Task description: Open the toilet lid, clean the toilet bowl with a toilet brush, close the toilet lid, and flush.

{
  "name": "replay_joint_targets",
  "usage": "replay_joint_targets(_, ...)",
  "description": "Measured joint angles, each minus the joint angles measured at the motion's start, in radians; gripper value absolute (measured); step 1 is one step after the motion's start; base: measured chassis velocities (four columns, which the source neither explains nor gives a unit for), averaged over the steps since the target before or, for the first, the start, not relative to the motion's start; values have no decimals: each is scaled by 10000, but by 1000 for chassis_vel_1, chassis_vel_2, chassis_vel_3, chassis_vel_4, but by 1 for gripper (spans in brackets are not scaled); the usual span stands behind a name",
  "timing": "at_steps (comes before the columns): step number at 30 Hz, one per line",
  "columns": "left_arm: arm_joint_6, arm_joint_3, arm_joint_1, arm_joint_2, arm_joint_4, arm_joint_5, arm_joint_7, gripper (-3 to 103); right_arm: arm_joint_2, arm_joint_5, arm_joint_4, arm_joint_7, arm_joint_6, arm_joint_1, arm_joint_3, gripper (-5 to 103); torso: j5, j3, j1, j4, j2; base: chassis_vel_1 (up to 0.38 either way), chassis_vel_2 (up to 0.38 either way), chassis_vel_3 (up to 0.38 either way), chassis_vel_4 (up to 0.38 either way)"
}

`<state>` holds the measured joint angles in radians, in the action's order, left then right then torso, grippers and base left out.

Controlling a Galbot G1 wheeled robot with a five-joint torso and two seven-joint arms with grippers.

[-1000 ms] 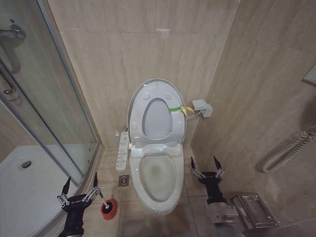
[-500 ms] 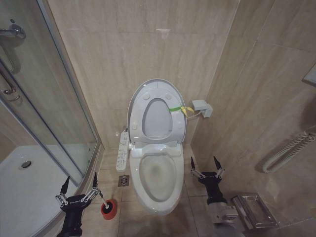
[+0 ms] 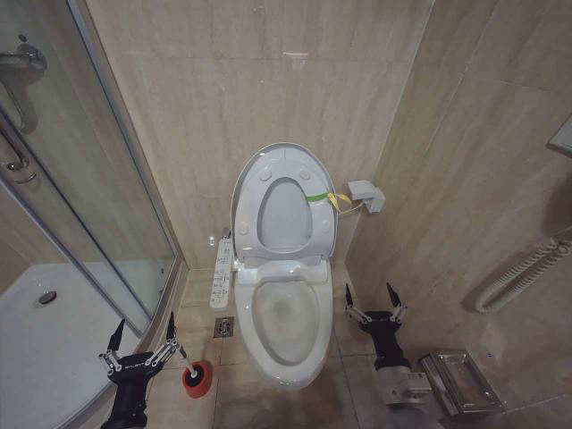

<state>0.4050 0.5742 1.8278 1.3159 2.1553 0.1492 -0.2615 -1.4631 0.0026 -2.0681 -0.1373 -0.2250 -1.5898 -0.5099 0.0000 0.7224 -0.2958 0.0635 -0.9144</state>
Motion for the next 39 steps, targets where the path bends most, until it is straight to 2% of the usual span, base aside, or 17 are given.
replay_joint_targets(39,-15,-4,-1,0,0,0,-1,97,0,0,0,0,0,0,0,100,0,0,0,0,0,0,0,0,0)
